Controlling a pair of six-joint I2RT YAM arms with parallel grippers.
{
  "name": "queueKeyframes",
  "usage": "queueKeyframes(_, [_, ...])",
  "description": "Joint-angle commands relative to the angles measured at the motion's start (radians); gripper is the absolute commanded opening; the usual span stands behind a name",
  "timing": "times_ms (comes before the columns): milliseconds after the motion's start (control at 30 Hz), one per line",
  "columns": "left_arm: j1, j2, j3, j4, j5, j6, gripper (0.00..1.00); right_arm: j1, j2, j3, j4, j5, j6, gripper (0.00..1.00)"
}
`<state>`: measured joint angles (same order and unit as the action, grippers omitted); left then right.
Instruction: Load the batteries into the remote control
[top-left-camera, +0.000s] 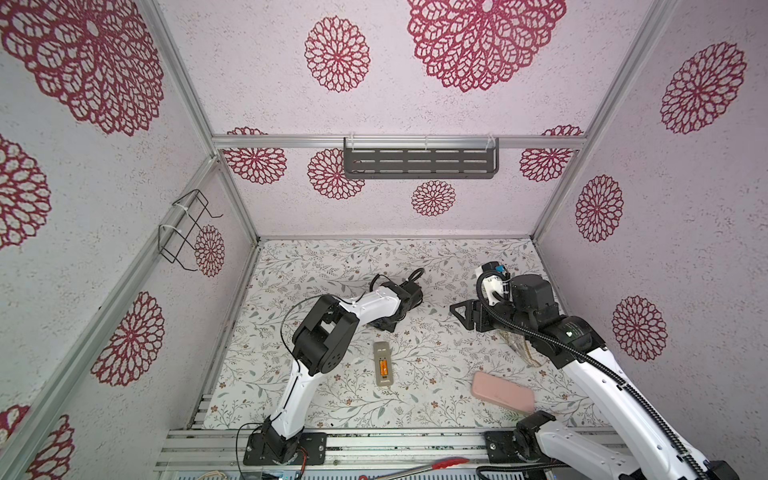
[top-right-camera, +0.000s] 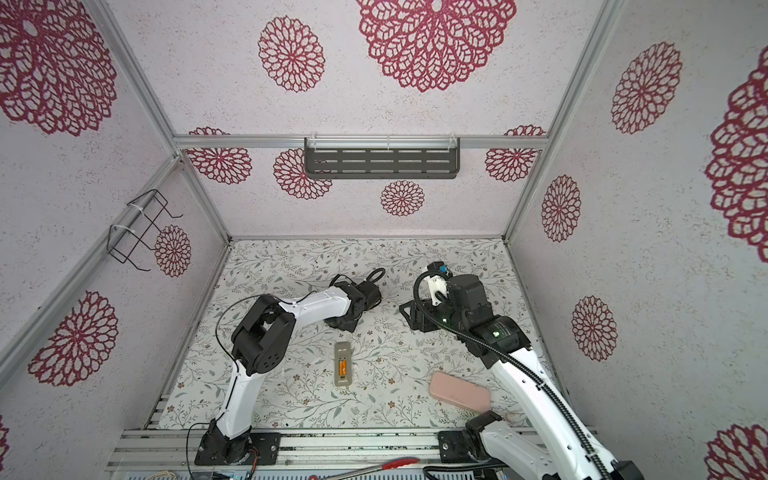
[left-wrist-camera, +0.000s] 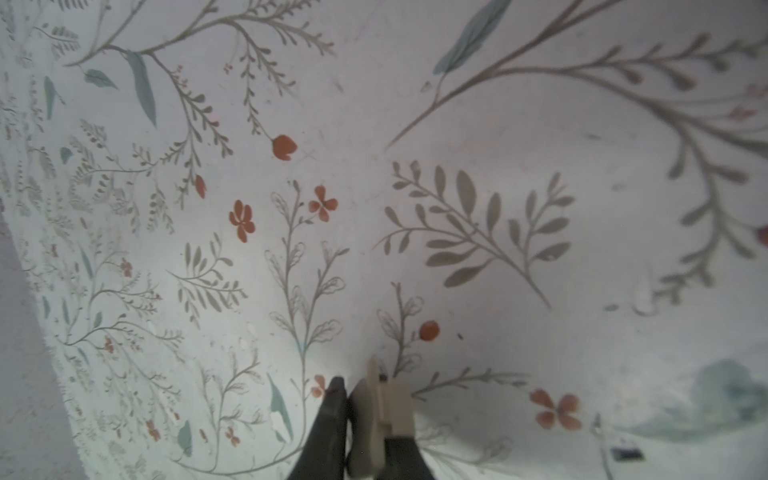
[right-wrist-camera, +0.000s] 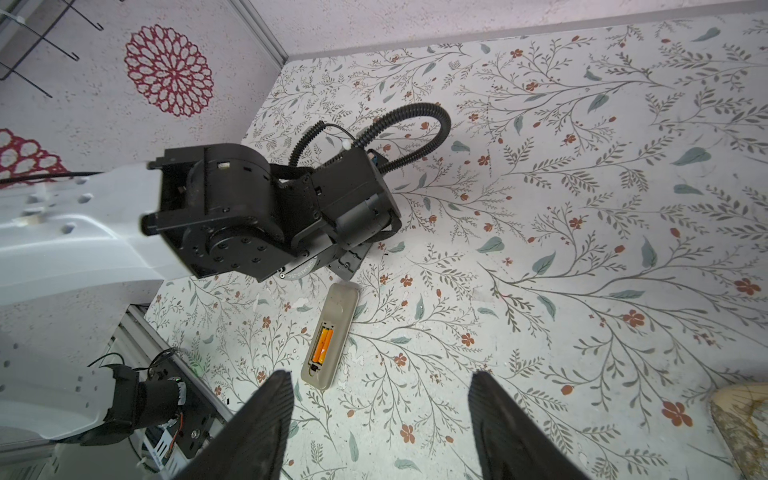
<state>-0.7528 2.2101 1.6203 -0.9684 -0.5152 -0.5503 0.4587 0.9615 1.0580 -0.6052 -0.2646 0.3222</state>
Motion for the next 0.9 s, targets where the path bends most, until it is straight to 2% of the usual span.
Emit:
queueKeyframes(0, [-0.007, -0.021, -0.016, 0.06, 0.083, -0.042, 0.21, -0.006, -0.004, 0.033, -0.011, 0.024, -0.026, 0.71])
queueKeyframes(167, [-0.004, -0.074, -0.031, 0.081, 0.133, -0.041, 0.28, -0.005, 0.005, 0.027, -0.017, 0.034, -0.025, 0.71])
queueKeyframes(300, [0.006, -0.107, -0.044, 0.096, 0.178, -0.039, 0.29, -0.005, 0.008, 0.034, -0.033, 0.051, -0.029, 0.71])
queueKeyframes(400, [0.018, -0.183, -0.092, 0.112, 0.222, -0.049, 0.33, -0.005, 0.013, 0.035, -0.042, 0.056, -0.026, 0.71])
queueKeyframes(600, [0.161, -0.426, -0.302, 0.225, 0.429, -0.027, 0.52, -0.003, 0.033, -0.036, -0.023, 0.061, 0.032, 0.71])
queueKeyframes(800, [0.293, -0.483, -0.426, 0.346, 0.61, -0.014, 0.72, 0.034, 0.062, -0.115, 0.014, 0.129, 0.112, 0.81])
queueKeyframes(867, [0.324, -0.487, -0.465, 0.407, 0.665, -0.023, 0.74, 0.054, 0.084, -0.134, 0.035, 0.15, 0.137, 0.82])
